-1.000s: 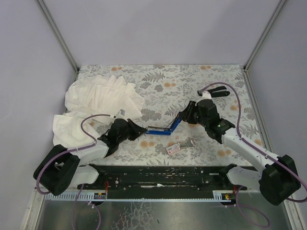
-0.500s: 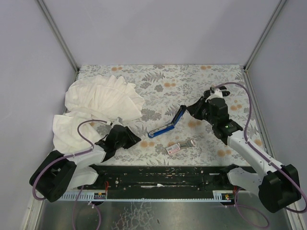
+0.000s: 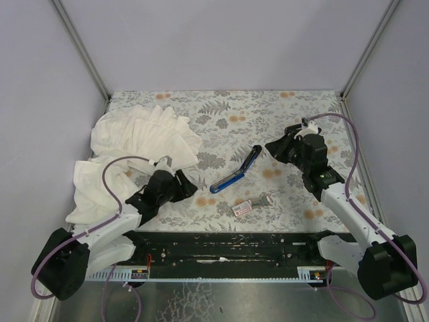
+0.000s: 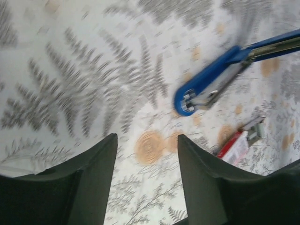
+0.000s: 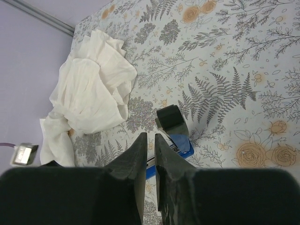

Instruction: Load the staples into the stapler

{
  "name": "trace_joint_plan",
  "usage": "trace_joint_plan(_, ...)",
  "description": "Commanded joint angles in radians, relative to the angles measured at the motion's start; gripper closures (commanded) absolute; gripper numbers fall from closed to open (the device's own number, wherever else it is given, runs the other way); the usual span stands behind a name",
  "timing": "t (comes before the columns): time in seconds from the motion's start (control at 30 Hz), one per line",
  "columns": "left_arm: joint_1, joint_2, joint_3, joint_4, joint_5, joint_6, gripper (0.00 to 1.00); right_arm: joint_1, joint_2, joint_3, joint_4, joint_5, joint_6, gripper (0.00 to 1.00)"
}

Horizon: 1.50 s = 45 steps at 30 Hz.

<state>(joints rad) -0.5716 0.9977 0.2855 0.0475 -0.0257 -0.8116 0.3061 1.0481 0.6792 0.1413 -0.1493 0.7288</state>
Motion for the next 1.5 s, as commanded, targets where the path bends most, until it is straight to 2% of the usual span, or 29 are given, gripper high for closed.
trace_joint_plan(0.0,-0.023,0.012,0.16,0.039,0.014,0.23,0.43,-0.016,-0.017,0.014,0.008,-0.049,-0.051,0.79)
trace_joint_plan(0.03,-0.031,0.042,0.195,0.049,0.031,0.268,0.41,-0.016,-0.02,0.016,0.001,-0.055,-0.074,0.78)
trace_joint_plan(0.23,-0.1,0.312,0.384,0.089,0.098,0.459,0.34,-0.016,0.045,0.112,-0.135,-0.099,-0.282,0.46)
trace_joint_plan(0.43,-0.155,0.477,0.46,0.118,0.128,0.563,0.28,-0.014,0.181,0.207,-0.206,-0.188,-0.381,0.34)
trace_joint_plan(0.67,-0.189,0.583,0.485,0.086,0.071,0.615,0.29,-0.013,0.31,0.268,-0.194,-0.224,-0.394,0.31)
trace_joint_plan(0.8,-0.197,0.607,0.482,0.075,0.045,0.633,0.43,-0.013,0.355,0.294,-0.19,-0.192,-0.383,0.31)
trace_joint_plan(0.9,-0.205,0.616,0.481,0.07,0.03,0.642,0.55,-0.014,0.38,0.302,-0.202,-0.102,-0.356,0.33)
trace_joint_plan(1.07,-0.215,0.638,0.477,0.06,0.011,0.652,0.67,-0.023,0.426,0.319,-0.249,0.031,-0.342,0.34)
trace_joint_plan(1.47,-0.24,0.645,0.463,0.059,-0.009,0.635,0.73,-0.09,0.498,0.332,-0.256,0.032,-0.317,0.35)
